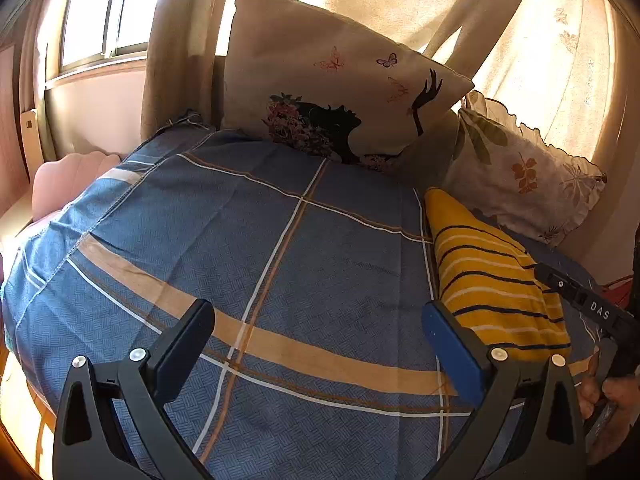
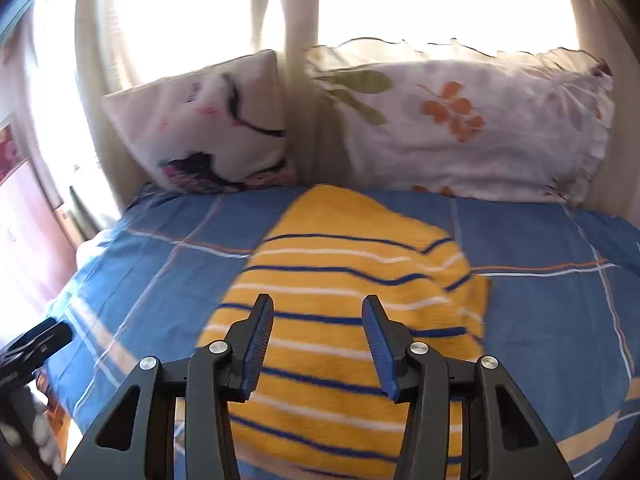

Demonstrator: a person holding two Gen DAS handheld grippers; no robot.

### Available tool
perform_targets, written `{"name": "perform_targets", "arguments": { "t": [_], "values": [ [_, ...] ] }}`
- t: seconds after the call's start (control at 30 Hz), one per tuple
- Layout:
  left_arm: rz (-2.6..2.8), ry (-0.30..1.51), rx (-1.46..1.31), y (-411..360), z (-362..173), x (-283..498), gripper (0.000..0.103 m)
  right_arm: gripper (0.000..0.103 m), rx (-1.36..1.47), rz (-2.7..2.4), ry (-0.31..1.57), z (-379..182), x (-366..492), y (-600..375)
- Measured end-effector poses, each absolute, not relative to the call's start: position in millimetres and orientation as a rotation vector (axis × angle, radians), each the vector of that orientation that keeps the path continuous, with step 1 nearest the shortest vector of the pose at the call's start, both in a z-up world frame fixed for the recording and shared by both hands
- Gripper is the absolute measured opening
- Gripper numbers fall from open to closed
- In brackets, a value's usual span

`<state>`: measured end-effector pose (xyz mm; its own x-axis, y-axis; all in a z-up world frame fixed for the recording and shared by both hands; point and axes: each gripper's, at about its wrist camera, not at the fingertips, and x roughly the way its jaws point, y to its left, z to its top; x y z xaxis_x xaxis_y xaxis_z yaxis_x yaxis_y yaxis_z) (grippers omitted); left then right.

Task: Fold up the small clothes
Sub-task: 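Release the folded sweater and withdraw both grippers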

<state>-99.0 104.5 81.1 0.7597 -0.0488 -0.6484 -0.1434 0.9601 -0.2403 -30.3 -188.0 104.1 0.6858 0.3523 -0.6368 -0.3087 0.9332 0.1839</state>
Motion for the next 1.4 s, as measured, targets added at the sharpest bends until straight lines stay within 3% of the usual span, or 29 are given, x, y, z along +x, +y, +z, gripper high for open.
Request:
{"name": "perform_targets", "arguments": {
  "t": [0.23, 0.33, 0.47, 0.57, 0.73, 1.03, 1.4],
  "values": [
    [0.01, 0.738, -0.316, 105, 76, -101, 0.103, 0.051, 0.035, 0.594, 0.959, 40, -53, -115],
    [0.025, 0.729, -0.334, 117, 77, -102, 0.103, 0.052, -0.015, 0.625, 0.926, 46, -71, -112],
    [0.032, 0.733, -0.356, 124, 73, -101, 0.103, 0.053, 0.169, 0.588, 0.848, 69, -72, -163],
    [0.013, 0.743, -0.357, 121, 70, -99, 0.103, 0.068, 0.222, 0.377, 0.789, 72, -64, -214],
    [-0.013, 0.748, -0.347, 113, 70, -100, 0.103, 0.069, 0.413, 0.191, 0.912, 39, -57, -277],
    [-0.023, 0.726, -0.327, 98, 77, -105, 0.103, 0.072, 0.405, 0.134, 0.828, 60, -86, -293],
    [0.086, 0.482, -0.151, 60, 122, -151, 0.103, 0.075, 0.339, 0.115, 0.752, 76, -123, -289]
  ]
}}
